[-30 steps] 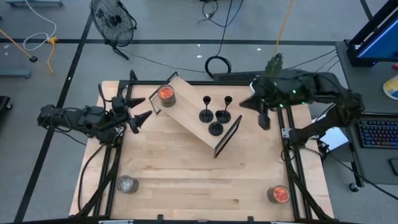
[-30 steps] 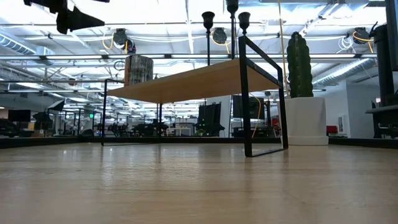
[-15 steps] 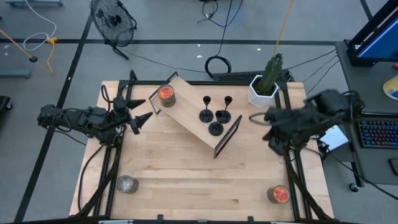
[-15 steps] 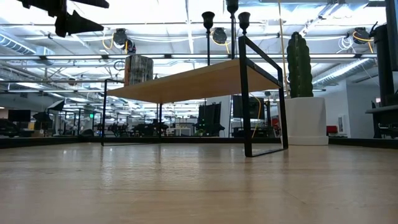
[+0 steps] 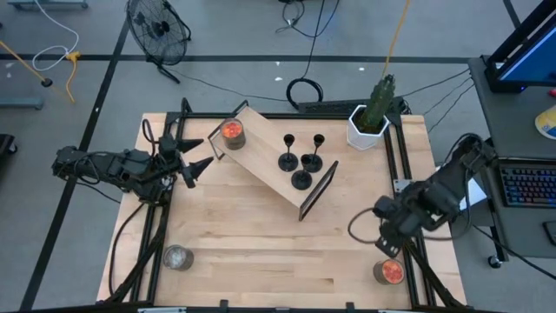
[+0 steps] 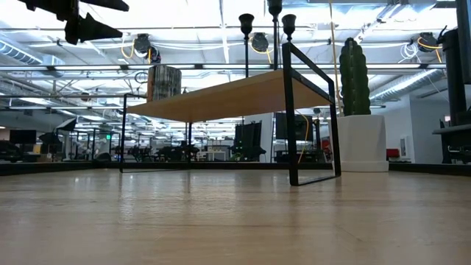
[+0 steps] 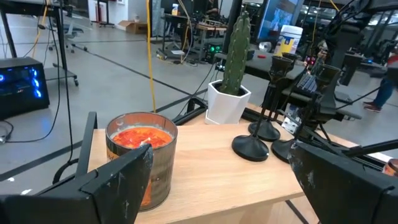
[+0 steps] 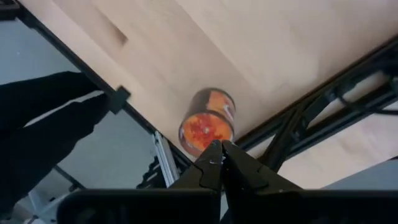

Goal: Pick & Place candle stick holders
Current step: Put the orange scented candle on the shelf

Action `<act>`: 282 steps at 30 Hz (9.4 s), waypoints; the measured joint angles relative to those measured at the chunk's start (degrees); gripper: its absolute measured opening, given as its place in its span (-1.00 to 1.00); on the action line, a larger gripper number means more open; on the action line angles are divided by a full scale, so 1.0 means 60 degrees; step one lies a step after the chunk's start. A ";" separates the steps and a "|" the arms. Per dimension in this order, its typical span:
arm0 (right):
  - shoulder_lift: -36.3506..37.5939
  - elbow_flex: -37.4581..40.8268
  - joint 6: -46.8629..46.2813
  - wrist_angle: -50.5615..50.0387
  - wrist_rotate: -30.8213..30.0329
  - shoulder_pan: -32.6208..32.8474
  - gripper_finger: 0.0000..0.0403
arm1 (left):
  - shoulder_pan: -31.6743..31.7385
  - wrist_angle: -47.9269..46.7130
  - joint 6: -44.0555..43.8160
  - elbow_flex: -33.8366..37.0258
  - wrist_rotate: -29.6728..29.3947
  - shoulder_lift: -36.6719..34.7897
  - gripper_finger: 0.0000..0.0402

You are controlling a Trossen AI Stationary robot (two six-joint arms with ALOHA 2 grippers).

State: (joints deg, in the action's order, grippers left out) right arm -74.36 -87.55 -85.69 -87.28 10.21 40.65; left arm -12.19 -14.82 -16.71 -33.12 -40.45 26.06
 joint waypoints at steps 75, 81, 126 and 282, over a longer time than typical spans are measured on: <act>0.0502 0.6845 -0.2666 0.7347 0.1139 0.1923 -0.99 | 0.0000 0.0012 -0.0262 0.0000 0.0004 0.0011 0.89; 0.0495 0.6852 -0.2629 0.7731 0.0985 0.1705 -0.99 | 0.0000 0.0018 -0.0681 0.0002 0.0022 0.0029 0.89; -0.3902 0.0113 0.5179 0.8372 -0.0456 -0.3843 -1.00 | -0.1370 0.3322 -0.1825 0.0000 0.6431 0.4143 0.89; -0.1046 0.0139 0.9681 0.6997 -0.3747 -0.2813 -0.91 | -0.0482 -0.6829 -1.1574 -0.3844 -0.6410 0.8670 0.74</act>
State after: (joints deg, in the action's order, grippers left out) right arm -80.64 -86.72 -27.61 -45.30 -12.27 23.77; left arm -15.08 -55.79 -86.15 -56.19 -78.91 78.08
